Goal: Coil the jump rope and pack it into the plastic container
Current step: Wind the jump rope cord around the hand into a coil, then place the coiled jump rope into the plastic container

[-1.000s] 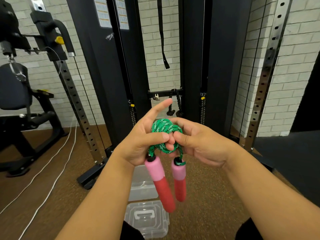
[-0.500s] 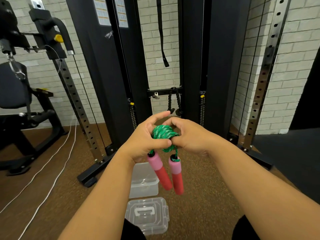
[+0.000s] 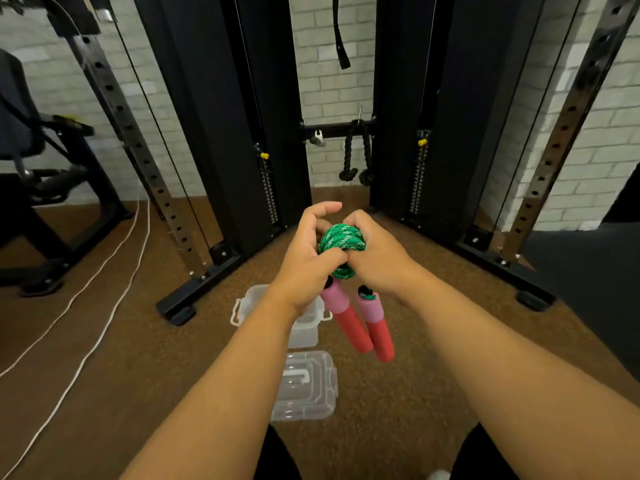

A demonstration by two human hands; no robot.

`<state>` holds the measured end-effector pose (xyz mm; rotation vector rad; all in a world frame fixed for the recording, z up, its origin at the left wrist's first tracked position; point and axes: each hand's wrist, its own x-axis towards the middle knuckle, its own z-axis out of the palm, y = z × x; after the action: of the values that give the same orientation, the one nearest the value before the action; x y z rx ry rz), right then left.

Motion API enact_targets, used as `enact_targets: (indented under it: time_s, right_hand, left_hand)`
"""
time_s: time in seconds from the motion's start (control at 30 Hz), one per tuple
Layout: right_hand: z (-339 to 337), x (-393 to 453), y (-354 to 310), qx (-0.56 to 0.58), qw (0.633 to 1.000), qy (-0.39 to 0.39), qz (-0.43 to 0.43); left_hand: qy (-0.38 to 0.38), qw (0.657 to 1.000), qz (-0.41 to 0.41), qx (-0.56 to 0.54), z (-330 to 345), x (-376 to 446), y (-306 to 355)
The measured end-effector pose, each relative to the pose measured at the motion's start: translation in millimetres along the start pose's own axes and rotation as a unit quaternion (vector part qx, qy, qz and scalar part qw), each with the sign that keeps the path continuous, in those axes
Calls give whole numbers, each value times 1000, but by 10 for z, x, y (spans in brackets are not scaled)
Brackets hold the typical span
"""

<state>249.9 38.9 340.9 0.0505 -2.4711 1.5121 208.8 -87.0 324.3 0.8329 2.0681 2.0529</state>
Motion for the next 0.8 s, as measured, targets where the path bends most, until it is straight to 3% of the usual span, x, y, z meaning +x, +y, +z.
enact_targets:
  time_s: [0.13, 0.4, 0.63, 0.73, 0.8]
  right_hand:
    - [187, 212, 396, 38, 999, -6, 29]
    - [427, 712, 1255, 141, 984, -4, 111]
    - [537, 1028, 1908, 225, 955, 24, 192]
    - [583, 1129, 2085, 221, 951, 39, 214]
    - [623, 1180, 2196, 234, 946, 30, 222]
  left_hand:
    - [30, 999, -22, -14, 2, 178, -428]
    - [89, 992, -27, 86, 32, 582, -1303]
    - [131, 984, -111, -38, 36, 865, -2083]
    - [217, 949, -179, -144, 59, 972, -2409]
    - [321, 896, -273, -140, 27, 1035, -2715]
